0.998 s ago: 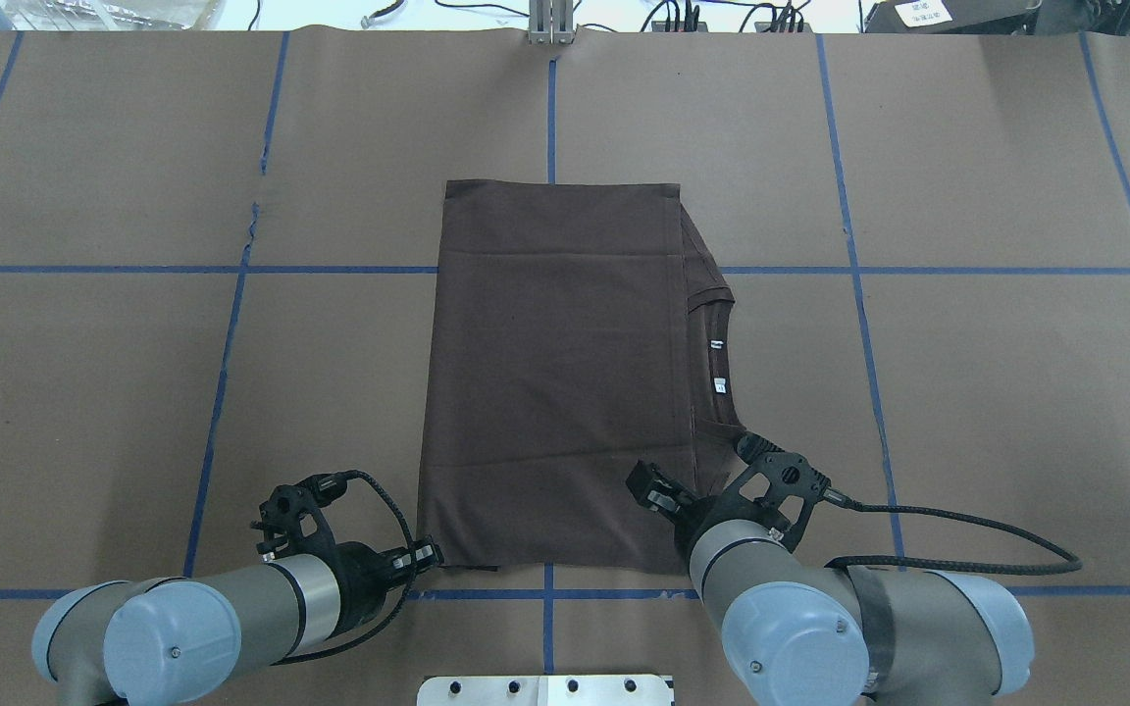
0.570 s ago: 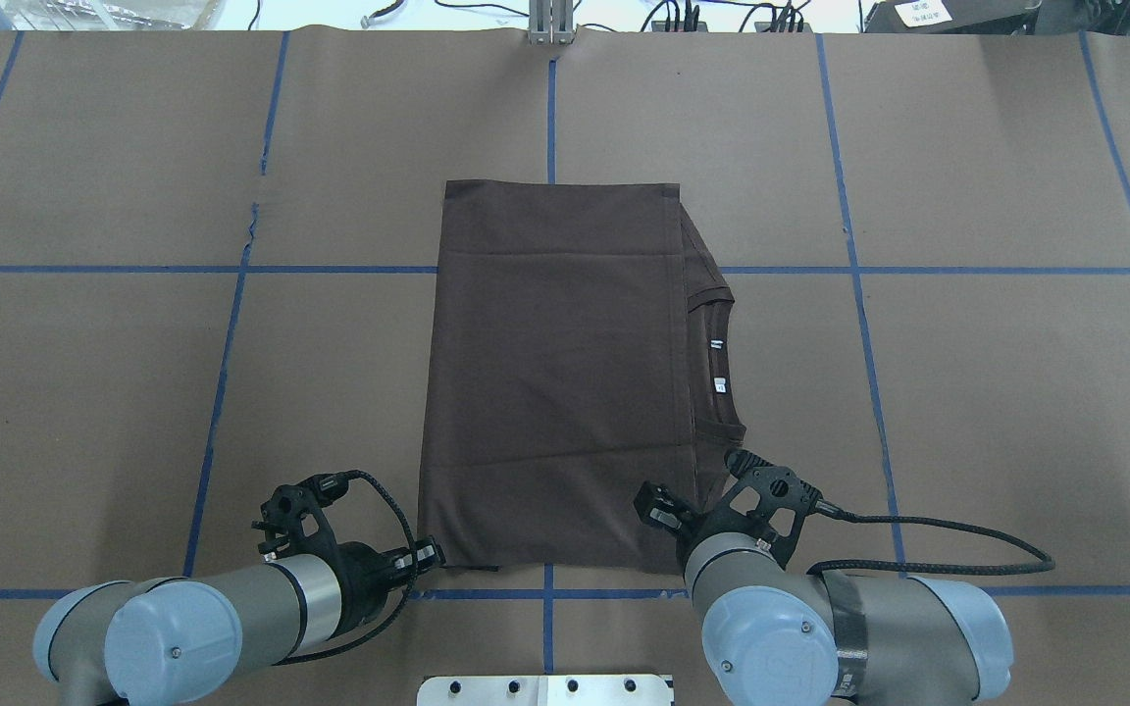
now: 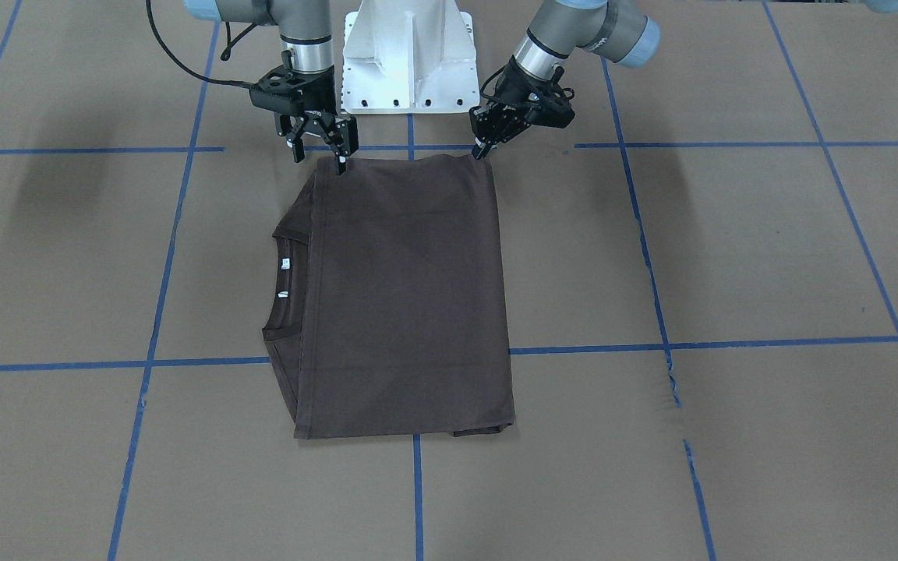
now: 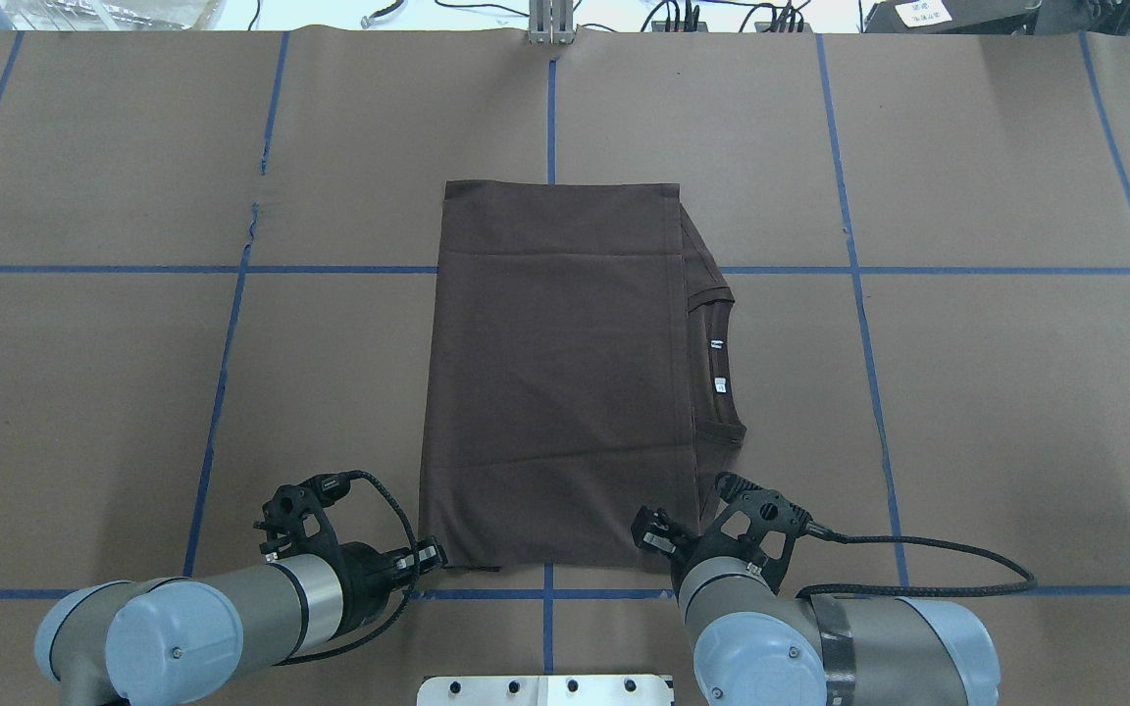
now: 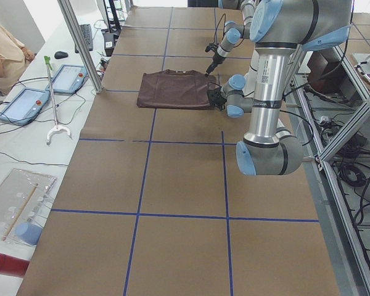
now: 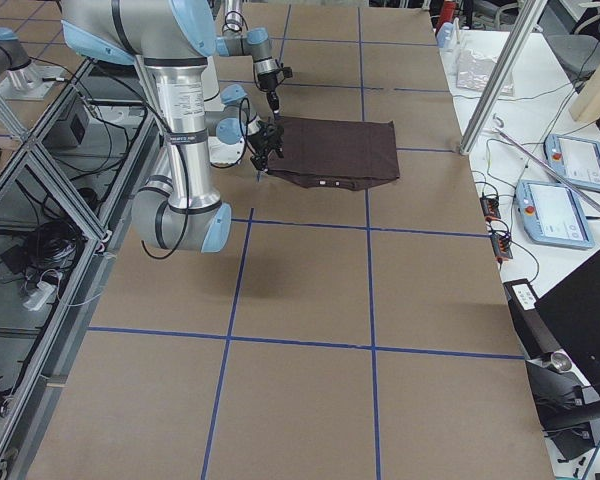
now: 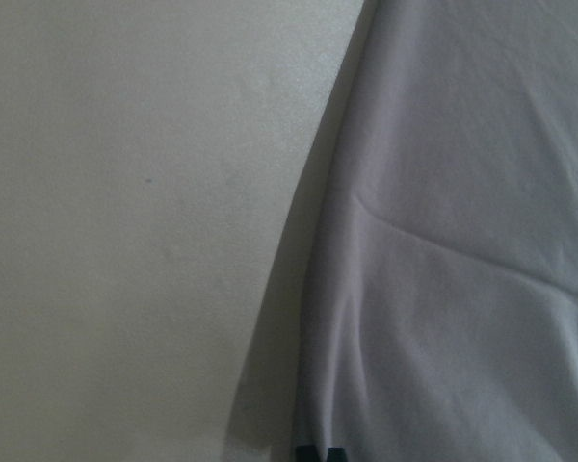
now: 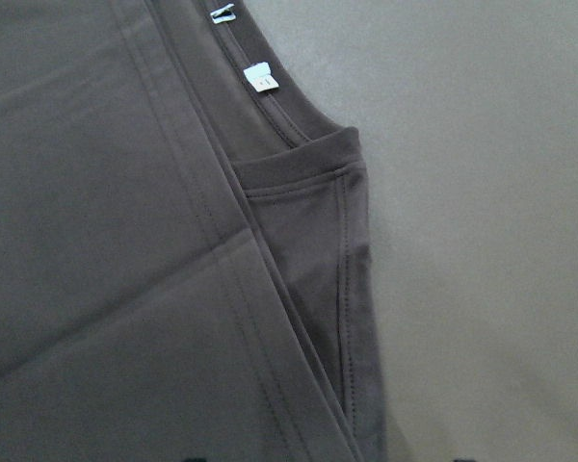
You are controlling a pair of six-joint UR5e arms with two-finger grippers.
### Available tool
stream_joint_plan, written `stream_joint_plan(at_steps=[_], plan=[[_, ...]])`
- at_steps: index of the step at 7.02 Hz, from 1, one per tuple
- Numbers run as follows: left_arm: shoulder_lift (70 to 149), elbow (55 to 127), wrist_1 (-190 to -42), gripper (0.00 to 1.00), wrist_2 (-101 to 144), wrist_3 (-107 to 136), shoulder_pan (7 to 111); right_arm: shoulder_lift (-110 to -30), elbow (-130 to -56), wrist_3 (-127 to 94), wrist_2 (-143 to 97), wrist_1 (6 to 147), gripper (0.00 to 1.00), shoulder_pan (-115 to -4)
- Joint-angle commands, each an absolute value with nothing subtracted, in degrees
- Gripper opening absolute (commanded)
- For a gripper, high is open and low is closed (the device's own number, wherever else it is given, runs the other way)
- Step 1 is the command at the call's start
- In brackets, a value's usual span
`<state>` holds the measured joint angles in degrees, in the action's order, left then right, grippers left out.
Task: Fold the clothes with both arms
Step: 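Grasp the near edge corners of the shirt with both grippers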
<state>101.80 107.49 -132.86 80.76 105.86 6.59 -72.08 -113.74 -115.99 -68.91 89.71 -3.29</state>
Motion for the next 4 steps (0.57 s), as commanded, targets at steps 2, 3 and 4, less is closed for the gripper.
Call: stream_joint_plan(at_steps=[2,3,4], plan=[[101.8,107.5,-132.9,0.00,80.7,105.9,6.6,-72.1,-112.9,-115.8,-68.7,89.7,0.77,-2.2],[101.7,107.5,-132.9,0.00,80.7,105.9,6.6,-72.1,-112.8,-115.8,-68.6,89.7,0.73,-2.1],[101.7,107.5,-132.9,0.00,80.7,105.9,6.6,-72.0,-112.7,-115.7,-68.6,89.7,0.69,-2.1]])
